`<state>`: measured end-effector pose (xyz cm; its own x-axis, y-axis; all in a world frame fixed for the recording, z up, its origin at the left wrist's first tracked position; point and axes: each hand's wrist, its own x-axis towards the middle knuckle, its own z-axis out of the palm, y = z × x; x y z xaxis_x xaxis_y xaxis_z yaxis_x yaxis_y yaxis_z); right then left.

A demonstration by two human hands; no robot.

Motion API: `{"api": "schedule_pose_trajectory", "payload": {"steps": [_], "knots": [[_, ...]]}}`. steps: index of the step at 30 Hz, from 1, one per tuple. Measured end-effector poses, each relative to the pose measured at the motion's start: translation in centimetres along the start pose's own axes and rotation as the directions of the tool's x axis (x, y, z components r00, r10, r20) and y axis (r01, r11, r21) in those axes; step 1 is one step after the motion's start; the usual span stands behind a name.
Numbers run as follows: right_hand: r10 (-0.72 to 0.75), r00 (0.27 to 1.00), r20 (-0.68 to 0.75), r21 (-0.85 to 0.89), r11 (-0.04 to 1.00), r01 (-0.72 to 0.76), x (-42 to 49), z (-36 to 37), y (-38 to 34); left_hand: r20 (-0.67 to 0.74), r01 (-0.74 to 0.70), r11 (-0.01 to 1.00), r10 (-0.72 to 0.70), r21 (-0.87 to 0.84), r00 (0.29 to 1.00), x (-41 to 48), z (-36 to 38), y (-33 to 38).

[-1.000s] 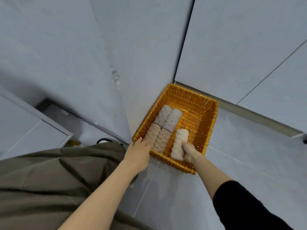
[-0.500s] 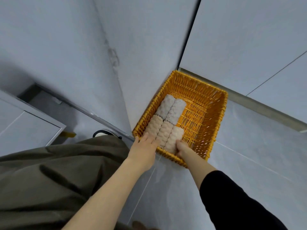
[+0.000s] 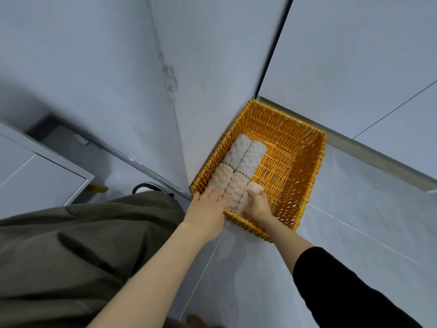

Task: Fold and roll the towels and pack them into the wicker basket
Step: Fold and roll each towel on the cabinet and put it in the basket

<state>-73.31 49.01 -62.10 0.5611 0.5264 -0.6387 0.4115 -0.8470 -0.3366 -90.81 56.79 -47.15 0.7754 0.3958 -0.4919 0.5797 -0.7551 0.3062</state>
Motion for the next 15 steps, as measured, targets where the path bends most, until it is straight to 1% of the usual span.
{"api": "schedule_pose_trajectory", "payload": {"steps": [3,6,8,11,13,15], "knots": [[0.000,0.999,0.032,-0.002,1.000,0.000,0.0,-0.4,-0.5,-0.006,0.004,1.000,-0.004,-0.003,1.000,0.2,-0.2,0.0],[-0.027,0.997,-0.071,0.072,0.997,0.032,-1.0,-1.4,-1.0,-0.058,0.002,1.000,-0.003,-0.010,0.998,-0.2,-0.9,0.1],[-0.043,0.988,-0.148,0.137,0.988,0.064,-1.9,-2.1,-1.2,-0.095,0.009,0.999,-0.014,-0.047,0.995,-0.3,-1.5,0.2],[-0.108,0.976,-0.186,0.272,0.949,0.157,-4.5,-4.0,-1.8,-0.175,0.016,0.992,-0.038,-0.125,0.984,-1.2,-3.0,0.6],[-0.174,0.969,-0.176,0.353,0.907,0.228,-6.9,-5.8,-2.6,-0.227,0.028,0.984,-0.067,-0.173,0.972,-1.9,-4.3,1.0],[-0.255,0.957,-0.141,0.413,0.863,0.291,-9.8,-7.9,-3.7,-0.259,0.038,0.963,-0.110,-0.266,0.960,-2.8,-5.8,1.1]]}}
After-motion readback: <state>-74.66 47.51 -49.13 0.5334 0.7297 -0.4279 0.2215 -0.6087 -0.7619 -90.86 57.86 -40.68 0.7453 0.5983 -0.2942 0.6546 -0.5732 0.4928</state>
